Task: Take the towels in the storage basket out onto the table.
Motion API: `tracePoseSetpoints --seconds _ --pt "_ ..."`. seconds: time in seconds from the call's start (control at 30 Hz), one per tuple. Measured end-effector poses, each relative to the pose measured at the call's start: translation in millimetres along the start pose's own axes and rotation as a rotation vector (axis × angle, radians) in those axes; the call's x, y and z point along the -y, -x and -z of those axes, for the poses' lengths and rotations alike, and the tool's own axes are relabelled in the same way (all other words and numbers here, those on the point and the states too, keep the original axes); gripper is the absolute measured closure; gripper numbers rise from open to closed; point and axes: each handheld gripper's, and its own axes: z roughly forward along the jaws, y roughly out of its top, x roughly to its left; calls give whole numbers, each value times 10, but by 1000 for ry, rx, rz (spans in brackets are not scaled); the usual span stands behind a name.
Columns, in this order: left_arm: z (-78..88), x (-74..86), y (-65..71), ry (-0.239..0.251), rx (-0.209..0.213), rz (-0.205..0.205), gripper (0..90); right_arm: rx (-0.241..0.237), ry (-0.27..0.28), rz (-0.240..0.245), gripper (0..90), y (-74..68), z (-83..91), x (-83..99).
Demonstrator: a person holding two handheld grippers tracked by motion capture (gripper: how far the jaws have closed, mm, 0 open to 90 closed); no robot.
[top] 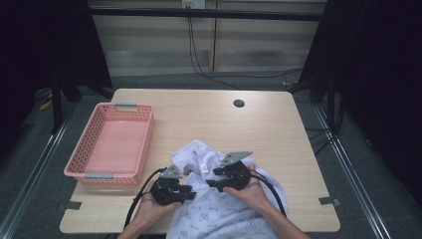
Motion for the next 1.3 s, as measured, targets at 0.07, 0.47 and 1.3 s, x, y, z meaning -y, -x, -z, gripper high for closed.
tracePoseSetpoints --seconds 0.07,0.47,1.3 --pt "1 -1 3 -2 2 -2 650 46 -19 48 493 -37 -107 33" --pt "78 111 127 -33 51 -18 727 40 205 -163 824 442 806 -30" --pt "414 -47 -155 154 -73 85 651 189 94 -211 468 993 619 -65"
